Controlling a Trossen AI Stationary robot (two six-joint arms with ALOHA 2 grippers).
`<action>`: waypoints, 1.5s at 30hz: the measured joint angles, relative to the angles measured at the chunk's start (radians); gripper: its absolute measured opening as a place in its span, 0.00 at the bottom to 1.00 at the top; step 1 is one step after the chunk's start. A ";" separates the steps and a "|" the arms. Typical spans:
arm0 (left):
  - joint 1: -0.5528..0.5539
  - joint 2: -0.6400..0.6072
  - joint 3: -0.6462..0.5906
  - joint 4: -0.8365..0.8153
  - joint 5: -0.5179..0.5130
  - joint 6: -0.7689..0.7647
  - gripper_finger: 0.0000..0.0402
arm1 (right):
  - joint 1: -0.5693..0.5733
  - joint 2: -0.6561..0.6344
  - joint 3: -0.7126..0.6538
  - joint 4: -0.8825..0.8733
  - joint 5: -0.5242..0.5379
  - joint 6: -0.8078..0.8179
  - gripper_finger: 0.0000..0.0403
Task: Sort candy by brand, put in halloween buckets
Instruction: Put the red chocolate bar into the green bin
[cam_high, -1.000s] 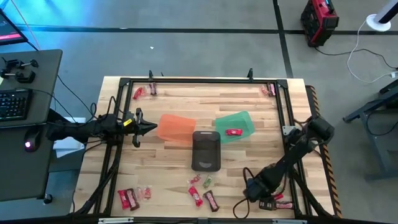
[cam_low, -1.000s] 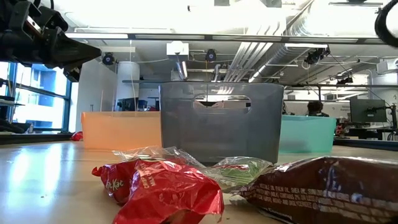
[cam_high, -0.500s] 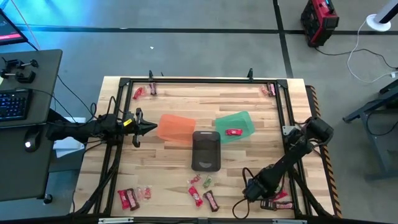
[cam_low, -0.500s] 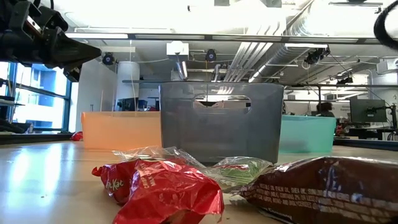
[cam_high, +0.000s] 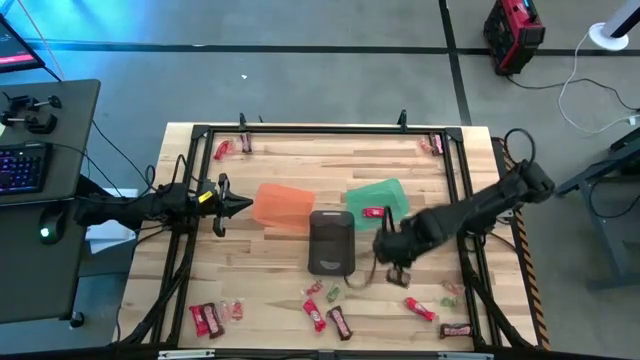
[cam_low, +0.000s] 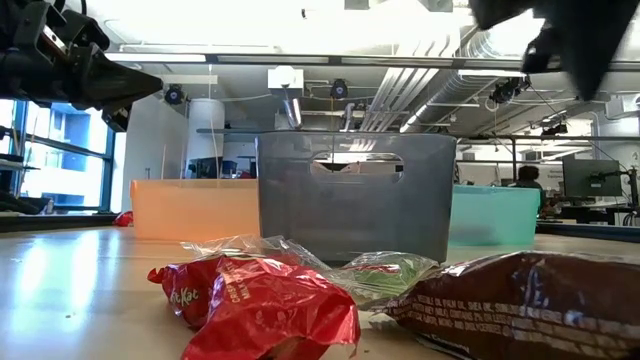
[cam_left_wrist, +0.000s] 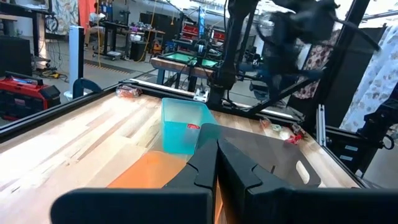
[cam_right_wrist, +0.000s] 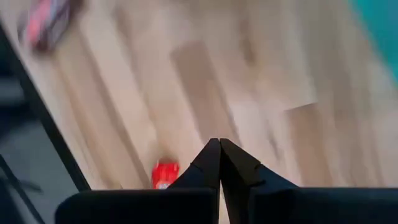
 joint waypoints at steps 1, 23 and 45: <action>0.000 0.000 0.000 0.000 0.000 0.000 0.00 | -0.014 -0.004 0.000 0.000 -0.005 0.029 0.00; 0.000 0.000 0.000 0.000 0.000 0.000 0.00 | 0.364 0.060 -0.250 0.419 -0.125 0.524 0.49; 0.000 0.000 0.000 0.000 0.000 0.000 0.00 | 0.363 0.359 -0.084 0.205 -0.054 0.416 0.43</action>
